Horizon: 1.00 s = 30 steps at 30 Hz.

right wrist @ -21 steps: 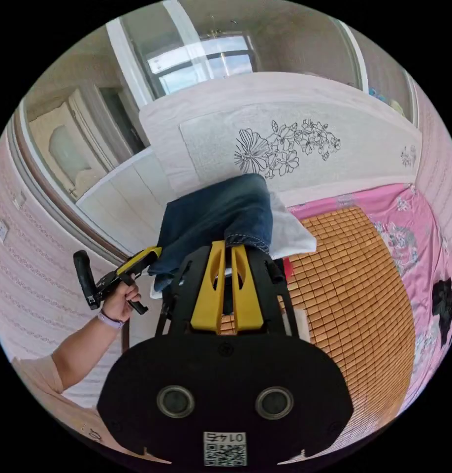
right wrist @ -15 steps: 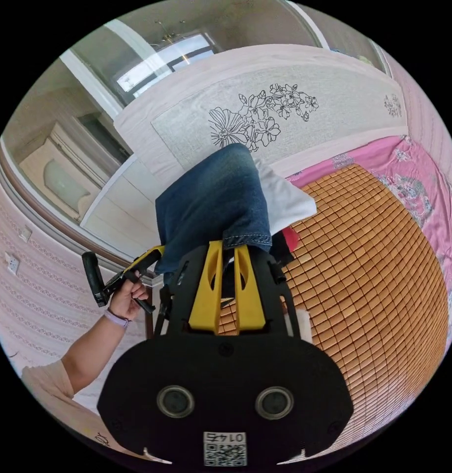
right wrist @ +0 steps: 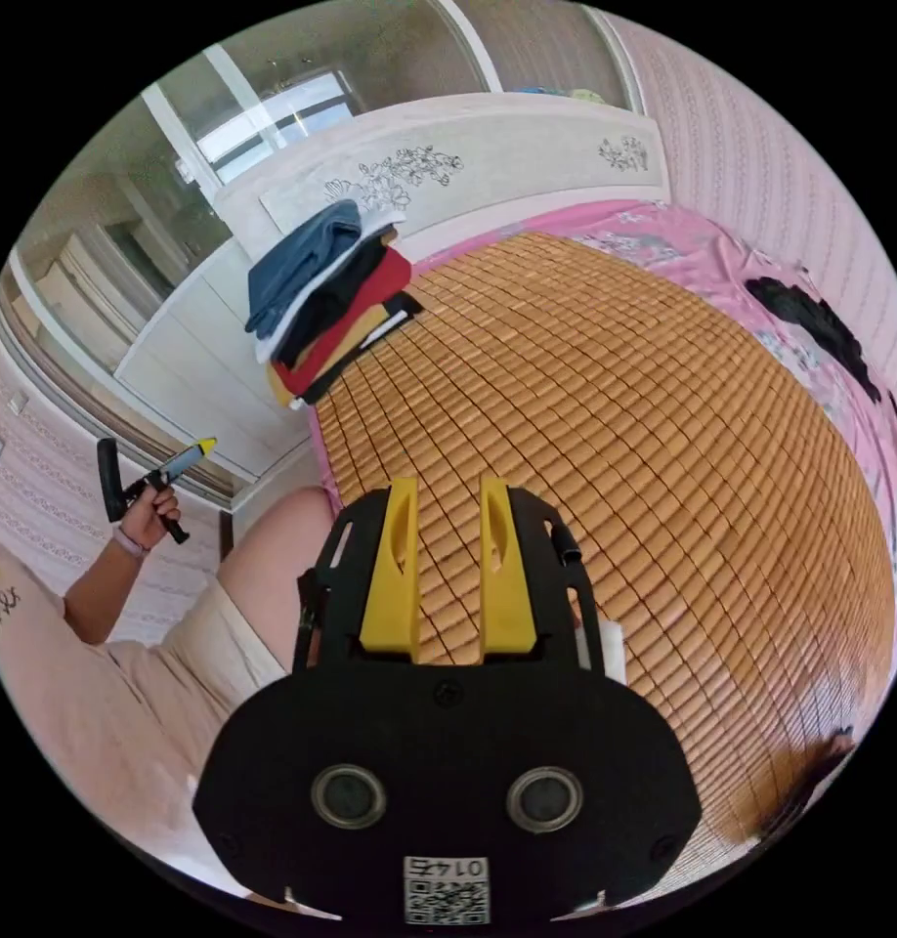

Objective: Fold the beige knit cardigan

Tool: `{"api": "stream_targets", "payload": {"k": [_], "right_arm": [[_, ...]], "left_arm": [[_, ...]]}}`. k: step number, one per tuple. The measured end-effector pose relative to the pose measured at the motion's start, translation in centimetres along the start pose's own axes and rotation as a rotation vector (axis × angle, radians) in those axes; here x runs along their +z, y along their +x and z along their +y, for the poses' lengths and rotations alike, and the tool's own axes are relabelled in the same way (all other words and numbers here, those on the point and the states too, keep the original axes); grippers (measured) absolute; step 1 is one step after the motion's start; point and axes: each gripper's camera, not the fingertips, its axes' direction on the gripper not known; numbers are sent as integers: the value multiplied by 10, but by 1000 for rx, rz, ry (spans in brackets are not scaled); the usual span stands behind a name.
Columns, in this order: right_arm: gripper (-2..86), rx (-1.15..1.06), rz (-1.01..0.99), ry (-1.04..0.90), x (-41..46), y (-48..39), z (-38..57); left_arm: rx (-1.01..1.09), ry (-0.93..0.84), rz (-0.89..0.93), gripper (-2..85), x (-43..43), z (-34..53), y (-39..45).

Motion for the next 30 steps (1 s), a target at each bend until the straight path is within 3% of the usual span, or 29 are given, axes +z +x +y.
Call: {"api": "stream_targets", "payload": {"k": [7, 12, 19, 24, 30], "right_arm": [[94, 692, 323, 165, -188, 89, 292], [96, 991, 419, 291, -259, 104, 412], [107, 954, 468, 373, -333, 162, 453], [113, 868, 517, 462, -391, 223, 438], [117, 838, 594, 522, -456, 297, 413]], "left_arm": [[436, -64, 279, 86, 52, 4, 210], [783, -117, 512, 98, 86, 16, 382], [1179, -205, 744, 111, 130, 66, 631], [1239, -250, 831, 114, 168, 88, 783], [1179, -465, 930, 131, 228, 124, 956]]}}
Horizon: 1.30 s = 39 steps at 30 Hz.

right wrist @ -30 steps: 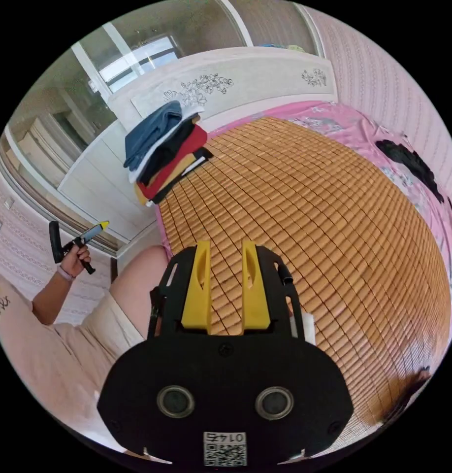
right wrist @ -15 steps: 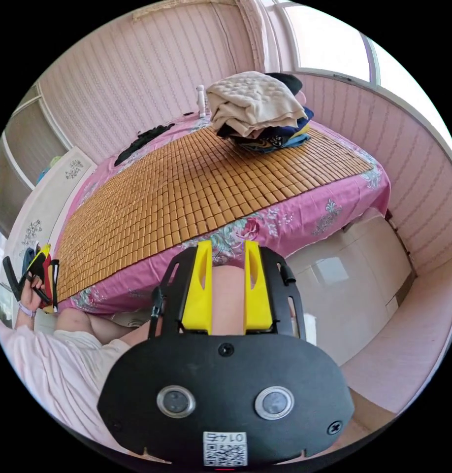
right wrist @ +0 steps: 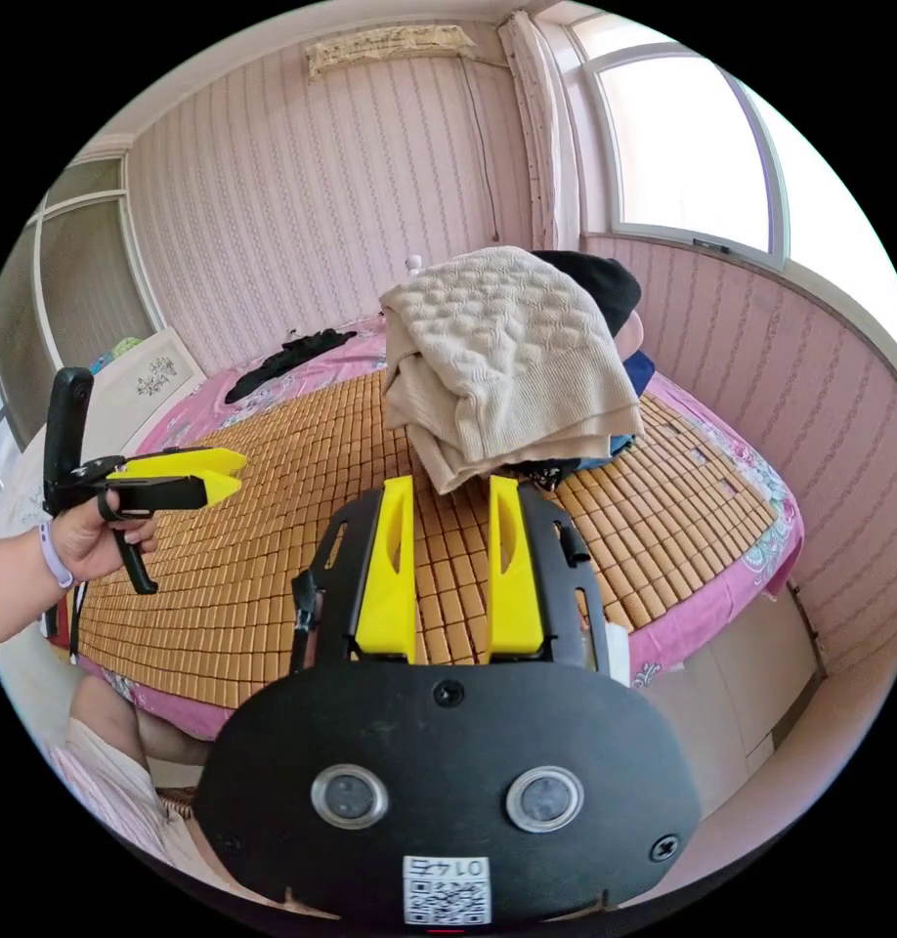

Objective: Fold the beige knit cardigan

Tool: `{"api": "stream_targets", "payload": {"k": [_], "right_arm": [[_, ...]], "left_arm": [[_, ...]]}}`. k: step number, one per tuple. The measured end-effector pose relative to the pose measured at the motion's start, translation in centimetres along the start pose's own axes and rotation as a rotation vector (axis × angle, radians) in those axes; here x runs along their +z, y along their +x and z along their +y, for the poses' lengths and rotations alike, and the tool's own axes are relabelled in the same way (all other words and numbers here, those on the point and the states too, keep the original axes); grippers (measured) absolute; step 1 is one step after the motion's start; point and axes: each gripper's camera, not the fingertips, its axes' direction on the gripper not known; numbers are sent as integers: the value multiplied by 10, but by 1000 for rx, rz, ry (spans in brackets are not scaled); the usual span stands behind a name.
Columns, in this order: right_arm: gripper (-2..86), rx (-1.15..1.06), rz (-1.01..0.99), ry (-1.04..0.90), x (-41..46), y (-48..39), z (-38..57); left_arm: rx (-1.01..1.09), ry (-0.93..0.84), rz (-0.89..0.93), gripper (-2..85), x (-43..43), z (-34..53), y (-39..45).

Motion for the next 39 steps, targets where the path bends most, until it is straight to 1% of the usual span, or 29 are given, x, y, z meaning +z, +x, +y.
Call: {"api": "stream_targets", "payload": {"k": [3, 5, 6, 9, 10, 11, 13, 14, 15, 17, 18, 22, 23, 24, 26, 27, 29, 31, 33, 35, 37, 39], "right_arm": [[119, -18, 39, -9, 3, 15, -32], [108, -1, 20, -82, 7, 27, -44], [88, 20, -30, -133, 7, 37, -49], [39, 67, -164, -141, -16, 52, -52], [31, 63, -227, -116, -31, 50, -52], [28, 54, -262, -97, -39, 48, -51], [21, -13, -426, -27, -73, 28, -55], [20, -47, -464, -20, -81, 20, -59], [18, -130, -524, -19, -98, 2, -69], [15, -243, -619, -6, -125, -27, -86], [14, -300, -692, 19, -143, -46, -98], [11, -366, -935, 104, -188, -113, -121], [11, -366, -962, 108, -191, -124, -122], [10, -339, -1005, 110, -195, -142, -121], [10, -272, -1097, 109, -198, -162, -118], [10, -232, -1134, 115, -200, -170, -113], [9, -190, -1169, 128, -202, -174, -100], [10, -139, -1234, 87, -194, -173, -75], [10, -134, -1241, 27, -187, -174, -51], [10, -180, -1176, 20, -188, -175, -22], [12, -254, -1033, 38, -192, -174, 17], [14, -263, -949, 18, -190, -173, 45]], "left_arm": [[-50, -24, 11, 136, 52, -53, -4], [-84, -33, 9, 141, 81, -83, -6], [-95, -31, 23, 139, 86, -89, -8], [-158, -48, 59, 101, 103, -110, -18], [-200, -92, 46, 65, 107, -115, -24], [-224, -126, 75, 34, 110, -116, -30], [-276, -131, 117, 6, 103, -112, -37], [-273, -99, 129, -2, 90, -105, -39], [-258, -71, 123, -4, 80, -101, -40], [-166, 60, 81, -8, 19, -71, -43], [-158, 79, 65, -9, 1, -61, -47], [-223, 215, -92, -10, -143, 29, -89], [-266, 243, -148, -10, -184, 53, -99], [-286, 250, -199, -10, -205, 63, -101], [-340, 241, -452, -10, -281, 91, -106], [-345, 239, -505, -10, -299, 96, -106], [-364, 292, -670, -10, -372, 112, -106], [-347, 341, -761, -10, -414, 116, -101], [-322, 373, -812, -10, -441, 114, -98], [-253, 433, -777, -10, -452, 106, -95], [-195, 438, -766, -10, -440, 97, -95], [-144, 455, -734, -10, -418, 90, -98]]}}
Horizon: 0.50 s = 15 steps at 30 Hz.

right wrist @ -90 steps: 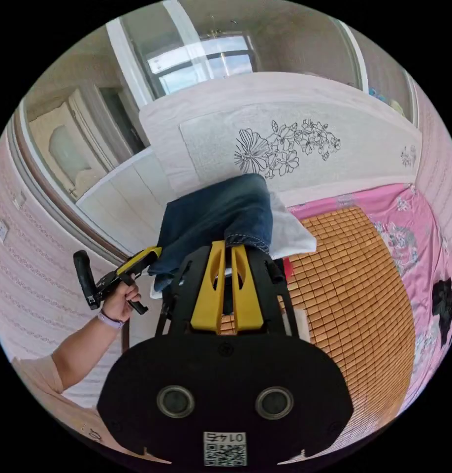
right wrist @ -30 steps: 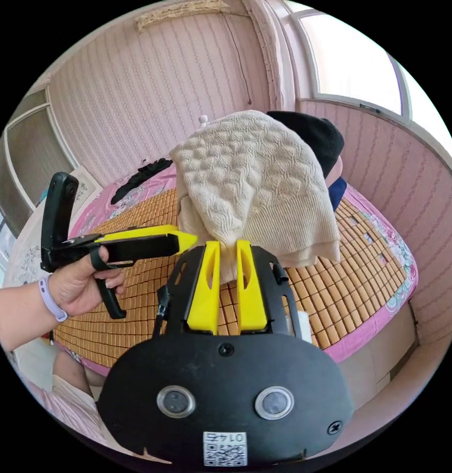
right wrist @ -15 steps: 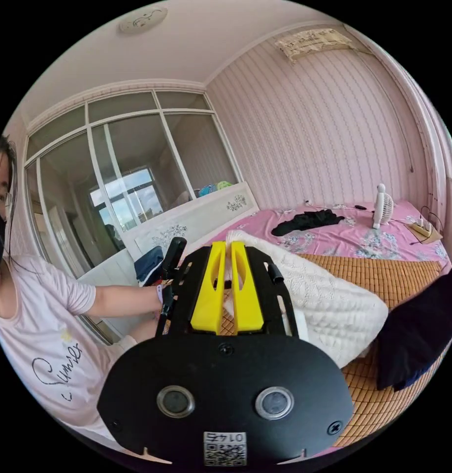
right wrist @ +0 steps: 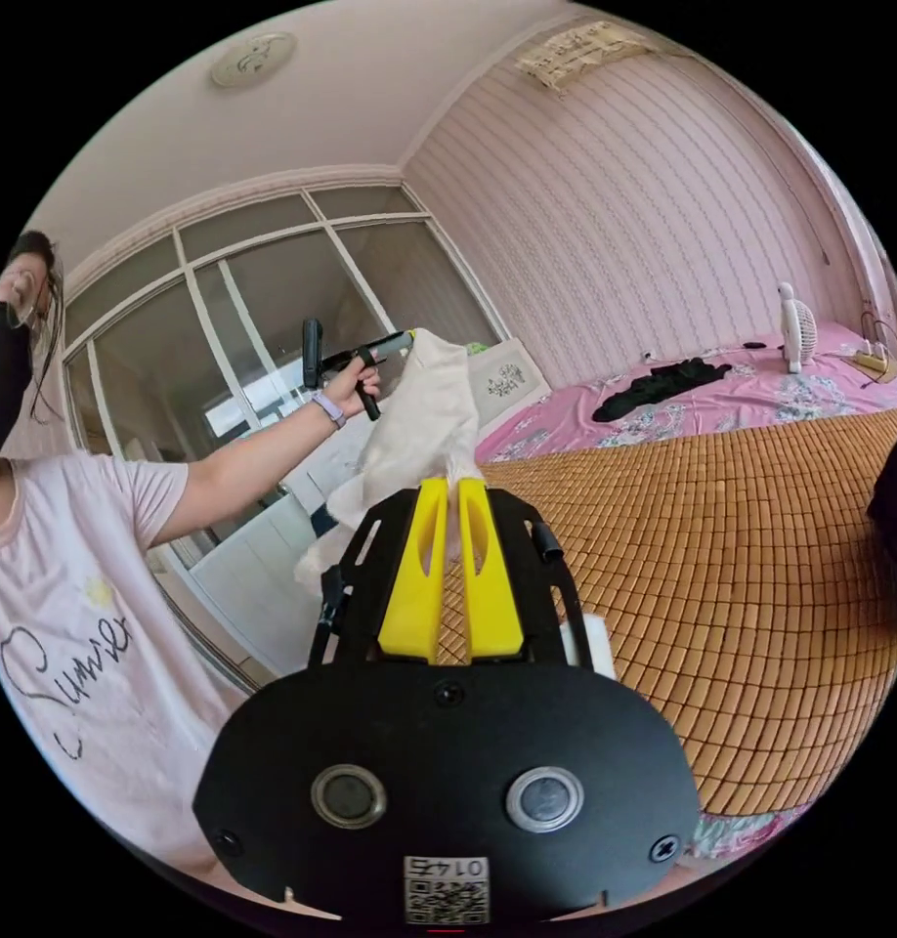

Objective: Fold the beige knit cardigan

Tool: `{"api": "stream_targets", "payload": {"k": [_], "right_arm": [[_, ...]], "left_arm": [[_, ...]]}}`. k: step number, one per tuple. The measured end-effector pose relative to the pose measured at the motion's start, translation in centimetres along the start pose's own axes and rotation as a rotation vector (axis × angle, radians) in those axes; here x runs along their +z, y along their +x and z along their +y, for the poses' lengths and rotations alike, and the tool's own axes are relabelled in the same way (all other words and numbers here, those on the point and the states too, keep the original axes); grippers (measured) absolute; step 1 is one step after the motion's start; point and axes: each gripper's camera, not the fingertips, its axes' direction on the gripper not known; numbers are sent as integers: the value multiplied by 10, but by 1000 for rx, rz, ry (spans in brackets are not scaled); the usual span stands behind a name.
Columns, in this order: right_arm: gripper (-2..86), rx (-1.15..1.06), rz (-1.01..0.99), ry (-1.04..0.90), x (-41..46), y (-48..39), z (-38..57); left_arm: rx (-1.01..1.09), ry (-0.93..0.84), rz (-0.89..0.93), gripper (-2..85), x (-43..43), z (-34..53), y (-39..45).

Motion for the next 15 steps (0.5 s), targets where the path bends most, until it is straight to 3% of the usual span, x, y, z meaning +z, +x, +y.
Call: {"api": "stream_targets", "payload": {"k": [3, 7, 12, 15], "right_arm": [[21, 126, 116, -173, 21, 12, 48], [39, 325, 309, -459, 35, 41, 114], [69, 337, 261, -270, 13, 47, 126], [73, 295, 236, -376, 40, 56, 122]], "left_arm": [[-114, 21, 143, -8, 44, 25, 14], [-174, -252, 250, 4, 98, 99, 42], [-20, -296, 309, 24, 43, 200, 55], [-51, -423, 258, 39, -3, 267, 40]]}}
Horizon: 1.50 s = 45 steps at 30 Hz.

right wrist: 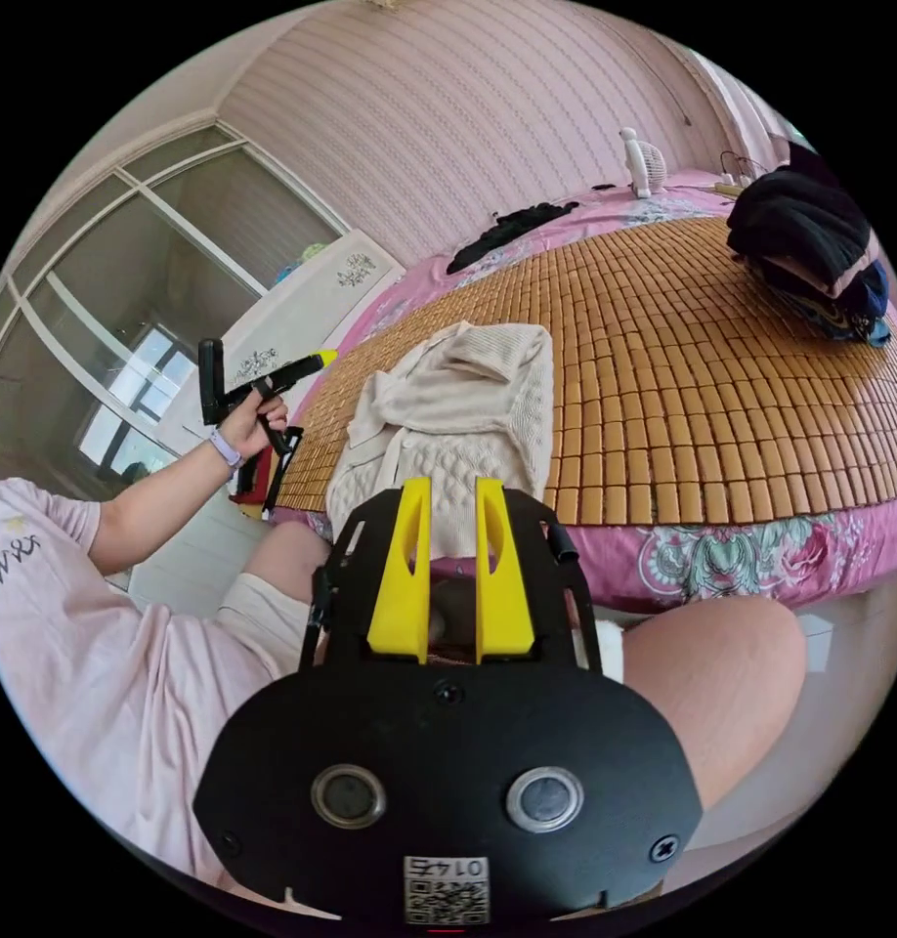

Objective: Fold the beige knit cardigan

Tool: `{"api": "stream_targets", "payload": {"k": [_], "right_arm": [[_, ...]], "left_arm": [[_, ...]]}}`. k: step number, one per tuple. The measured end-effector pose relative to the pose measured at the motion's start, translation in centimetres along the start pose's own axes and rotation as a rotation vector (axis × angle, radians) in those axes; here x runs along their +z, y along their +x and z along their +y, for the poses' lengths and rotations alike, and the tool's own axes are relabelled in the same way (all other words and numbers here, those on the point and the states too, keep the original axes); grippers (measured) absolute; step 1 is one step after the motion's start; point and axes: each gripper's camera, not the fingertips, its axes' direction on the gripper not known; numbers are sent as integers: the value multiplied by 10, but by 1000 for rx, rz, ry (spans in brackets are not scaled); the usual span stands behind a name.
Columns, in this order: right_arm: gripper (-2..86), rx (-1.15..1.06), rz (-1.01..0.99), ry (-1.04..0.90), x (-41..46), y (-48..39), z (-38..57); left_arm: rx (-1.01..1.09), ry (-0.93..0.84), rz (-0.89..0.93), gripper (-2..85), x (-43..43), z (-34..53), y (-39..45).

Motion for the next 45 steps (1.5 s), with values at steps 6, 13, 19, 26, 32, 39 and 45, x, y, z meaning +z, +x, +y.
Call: {"api": "stream_targets", "payload": {"k": [6, 13, 19, 26, 32, 39, 45], "right_arm": [[66, -122, -66, -198, 67, -29, -5], [38, -242, -145, -323, 123, -76, 38], [30, -355, -200, -198, 114, -98, 58], [39, -182, -317, -24, 100, -75, 76], [61, -113, -310, 65, 89, -61, 93], [69, -102, -267, 84, 99, -53, 93], [76, -256, -113, 149, 117, -73, 85]], "left_arm": [[-152, -65, -113, 49, -61, 122, -13], [-208, 118, -156, 54, -128, 185, -2], [-126, 123, -73, 62, -132, 203, 11], [-111, 200, -1, 64, -139, 229, 21], [-91, 186, -16, 65, -139, 252, 24], [-115, 165, -24, 74, -126, 265, 5], [-109, 115, -16, 82, -103, 257, -20]]}}
